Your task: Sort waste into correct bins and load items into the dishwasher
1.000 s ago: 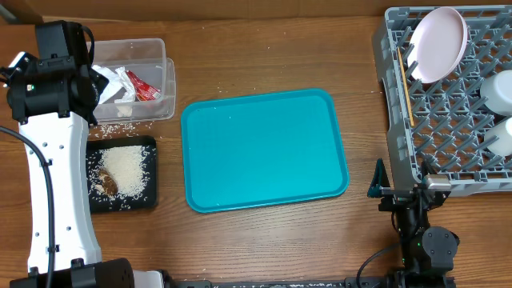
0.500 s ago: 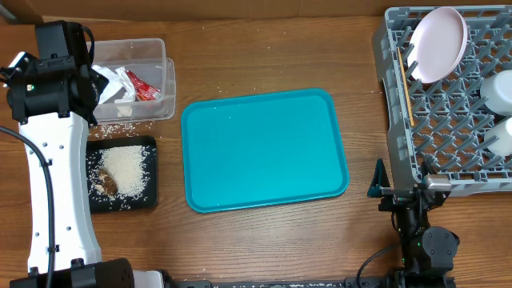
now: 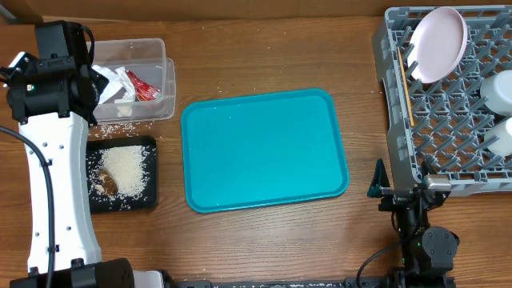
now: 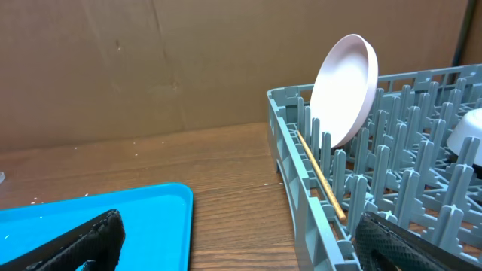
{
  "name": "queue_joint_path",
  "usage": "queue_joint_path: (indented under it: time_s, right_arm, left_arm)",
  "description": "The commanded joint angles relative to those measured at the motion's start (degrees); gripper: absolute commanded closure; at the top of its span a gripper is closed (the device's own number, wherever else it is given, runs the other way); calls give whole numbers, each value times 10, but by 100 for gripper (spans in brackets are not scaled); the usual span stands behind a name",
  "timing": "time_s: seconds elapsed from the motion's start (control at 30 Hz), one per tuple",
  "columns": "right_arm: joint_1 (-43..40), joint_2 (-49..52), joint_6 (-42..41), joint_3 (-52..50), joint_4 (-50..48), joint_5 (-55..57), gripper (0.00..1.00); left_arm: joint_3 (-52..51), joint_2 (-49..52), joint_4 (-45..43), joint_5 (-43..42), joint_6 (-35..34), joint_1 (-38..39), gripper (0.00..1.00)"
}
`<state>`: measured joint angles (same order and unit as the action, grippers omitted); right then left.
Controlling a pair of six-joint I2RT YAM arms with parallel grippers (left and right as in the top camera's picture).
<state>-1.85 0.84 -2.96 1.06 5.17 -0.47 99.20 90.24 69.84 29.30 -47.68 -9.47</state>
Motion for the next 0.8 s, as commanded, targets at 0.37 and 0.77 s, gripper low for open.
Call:
queue_joint_path:
  time_s: [0.37, 0.77]
  right_arm:
    - [-2, -7, 2, -6, -3, 4, 0]
    - [-2, -7, 2, -6, -3, 4, 0]
  left_arm:
    - [-1, -20, 0, -9, -6, 2, 0]
    - [-1, -125, 0, -8, -6, 2, 0]
